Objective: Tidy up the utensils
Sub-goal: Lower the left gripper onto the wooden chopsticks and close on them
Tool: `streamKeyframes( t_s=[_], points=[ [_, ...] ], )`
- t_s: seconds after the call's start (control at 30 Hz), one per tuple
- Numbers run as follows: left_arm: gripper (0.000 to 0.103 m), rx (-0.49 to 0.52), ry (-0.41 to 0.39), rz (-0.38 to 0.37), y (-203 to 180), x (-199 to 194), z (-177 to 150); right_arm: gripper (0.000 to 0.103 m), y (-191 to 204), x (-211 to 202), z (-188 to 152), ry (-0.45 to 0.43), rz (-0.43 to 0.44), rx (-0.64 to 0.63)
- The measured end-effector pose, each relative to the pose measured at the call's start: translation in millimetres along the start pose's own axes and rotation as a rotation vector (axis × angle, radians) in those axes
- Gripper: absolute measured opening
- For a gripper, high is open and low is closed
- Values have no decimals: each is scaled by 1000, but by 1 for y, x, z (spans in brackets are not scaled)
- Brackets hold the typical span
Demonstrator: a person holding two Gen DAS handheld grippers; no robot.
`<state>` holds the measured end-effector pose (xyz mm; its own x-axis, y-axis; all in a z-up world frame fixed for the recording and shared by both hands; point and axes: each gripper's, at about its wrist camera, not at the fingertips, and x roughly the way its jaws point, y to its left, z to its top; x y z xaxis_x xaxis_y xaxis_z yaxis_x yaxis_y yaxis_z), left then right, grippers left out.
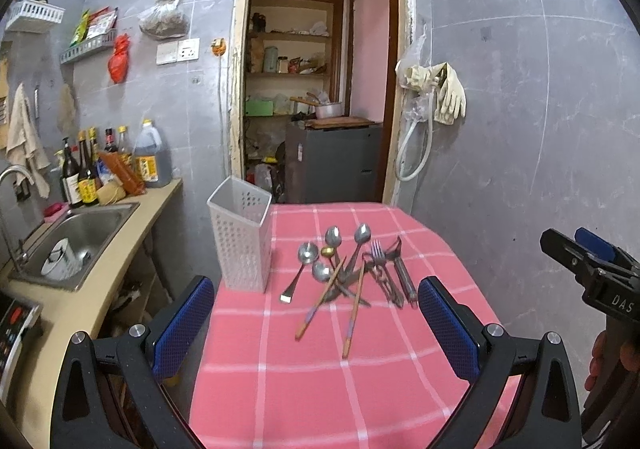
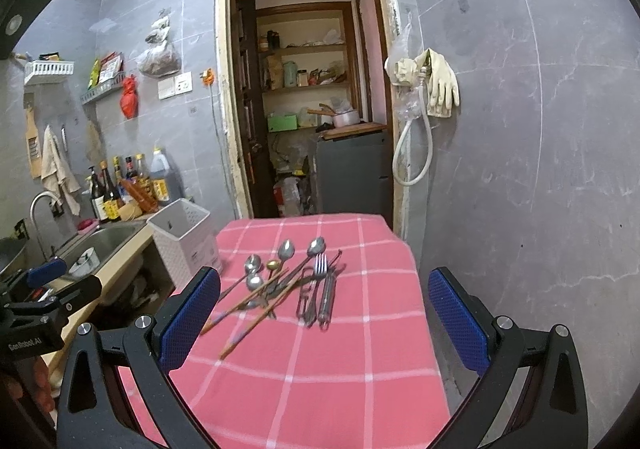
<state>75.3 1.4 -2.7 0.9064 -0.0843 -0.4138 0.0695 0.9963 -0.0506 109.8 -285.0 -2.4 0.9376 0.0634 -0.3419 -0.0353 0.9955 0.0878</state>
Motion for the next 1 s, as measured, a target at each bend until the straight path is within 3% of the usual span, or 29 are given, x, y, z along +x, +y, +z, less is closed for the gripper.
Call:
streamKeyframes(
  t_s=[0.23,0.43,0.7,0.83,0.9,1.0],
  points=[
    [103,43,-54,-59,5,42,27,102,8,33,22,-37,-42,10],
    [103,51,-53,-130,15,80,43,102,9,69,41,-44,-47,12],
    [103,69,29,-244,7,137,49,102,-10,123,58,52,-27,27],
    [103,60,64,-258,0,164,45,101,-25,155,56,99,13,54],
    [103,56,85,-246,-4,179,44,97,-33,176,53,124,35,62],
    [100,40,111,-238,-10,200,39,79,-40,206,48,164,74,70]
  ],
)
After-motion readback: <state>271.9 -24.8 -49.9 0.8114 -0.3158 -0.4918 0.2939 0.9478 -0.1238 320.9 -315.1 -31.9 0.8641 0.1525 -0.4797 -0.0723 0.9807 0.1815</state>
